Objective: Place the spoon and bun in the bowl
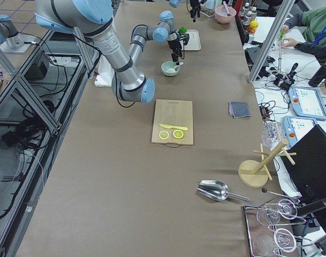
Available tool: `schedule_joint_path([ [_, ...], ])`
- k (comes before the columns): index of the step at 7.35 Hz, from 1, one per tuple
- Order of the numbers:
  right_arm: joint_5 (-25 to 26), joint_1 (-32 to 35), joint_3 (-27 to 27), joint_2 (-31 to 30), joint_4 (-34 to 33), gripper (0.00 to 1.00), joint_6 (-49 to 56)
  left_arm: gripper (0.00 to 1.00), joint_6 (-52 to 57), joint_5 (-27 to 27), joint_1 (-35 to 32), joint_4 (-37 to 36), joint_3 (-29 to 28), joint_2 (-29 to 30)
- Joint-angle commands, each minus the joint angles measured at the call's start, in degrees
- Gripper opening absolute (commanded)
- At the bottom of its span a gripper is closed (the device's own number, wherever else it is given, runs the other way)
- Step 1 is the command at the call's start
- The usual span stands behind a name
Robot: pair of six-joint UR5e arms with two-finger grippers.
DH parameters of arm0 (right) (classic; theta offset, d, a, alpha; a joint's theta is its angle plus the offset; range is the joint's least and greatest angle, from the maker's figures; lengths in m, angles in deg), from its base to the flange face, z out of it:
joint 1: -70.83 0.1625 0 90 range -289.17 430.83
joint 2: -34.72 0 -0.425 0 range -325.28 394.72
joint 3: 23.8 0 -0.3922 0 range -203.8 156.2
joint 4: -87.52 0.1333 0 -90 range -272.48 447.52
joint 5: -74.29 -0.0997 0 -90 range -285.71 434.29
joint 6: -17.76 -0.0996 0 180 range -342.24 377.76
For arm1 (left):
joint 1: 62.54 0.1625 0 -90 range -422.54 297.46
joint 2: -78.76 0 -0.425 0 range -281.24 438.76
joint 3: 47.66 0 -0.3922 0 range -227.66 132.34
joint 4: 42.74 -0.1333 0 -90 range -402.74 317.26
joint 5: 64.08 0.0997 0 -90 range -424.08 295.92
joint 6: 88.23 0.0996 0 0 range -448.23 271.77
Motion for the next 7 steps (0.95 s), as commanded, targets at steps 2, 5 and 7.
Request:
schedule_joint_path([
  [2, -17.53, 19.62, 0.41, -9.55, 0.44, 1.0, 30.99, 0.98, 6.94, -8.24, -9.39, -10.15, 1.72, -1.51],
  [5, -32.51, 39.67, 1.38, -24.21, 0.53, 1.0, 62.93, 0.98, 21.94, -6.36, -16.19, -46.56, 6.13, -2.57],
  [7, -33.06, 45.33, 7.15, -37.9, 2.62, 1.0, 69.22, 0.98, 21.59, -4.04, -19.63, -46.43, 6.83, -5.19],
])
